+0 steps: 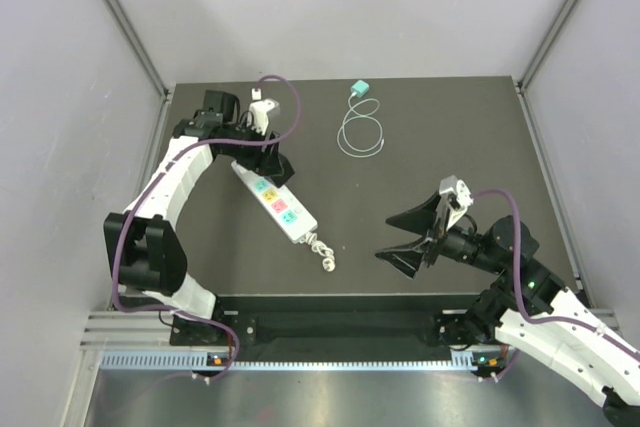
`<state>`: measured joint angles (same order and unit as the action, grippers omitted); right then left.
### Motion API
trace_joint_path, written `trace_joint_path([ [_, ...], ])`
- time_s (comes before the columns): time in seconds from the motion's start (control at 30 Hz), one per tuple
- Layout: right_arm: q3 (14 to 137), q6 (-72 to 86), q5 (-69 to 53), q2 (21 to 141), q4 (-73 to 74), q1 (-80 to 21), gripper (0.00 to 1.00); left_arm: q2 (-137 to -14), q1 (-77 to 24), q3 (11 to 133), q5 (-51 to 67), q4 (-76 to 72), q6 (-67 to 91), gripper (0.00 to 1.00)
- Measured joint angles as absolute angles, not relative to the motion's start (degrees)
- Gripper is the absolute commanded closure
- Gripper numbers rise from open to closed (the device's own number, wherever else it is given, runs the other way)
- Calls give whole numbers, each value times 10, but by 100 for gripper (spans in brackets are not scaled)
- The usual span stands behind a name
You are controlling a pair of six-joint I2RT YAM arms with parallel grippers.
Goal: Insert the plug
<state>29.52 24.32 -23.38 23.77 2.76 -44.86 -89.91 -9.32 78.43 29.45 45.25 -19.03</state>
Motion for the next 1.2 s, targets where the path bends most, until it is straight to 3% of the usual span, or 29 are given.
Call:
trace_joint_path([
  [0.47, 295, 248, -226, 249, 10, -449, 0, -859, -93, 733, 576, 296, 121, 100],
  [0.77, 288, 251, -220, 241, 9, -449, 0, -859, -93, 713, 617, 282, 157, 100],
  [1.0, 284, 251, -211, 220, 9, -449, 0, -850, -94, 725, 480, 347, 20, 100],
  [1.2, 277, 251, -209, 214, 9, -449, 0, -759, -94, 634, 334, 311, -109, 100],
])
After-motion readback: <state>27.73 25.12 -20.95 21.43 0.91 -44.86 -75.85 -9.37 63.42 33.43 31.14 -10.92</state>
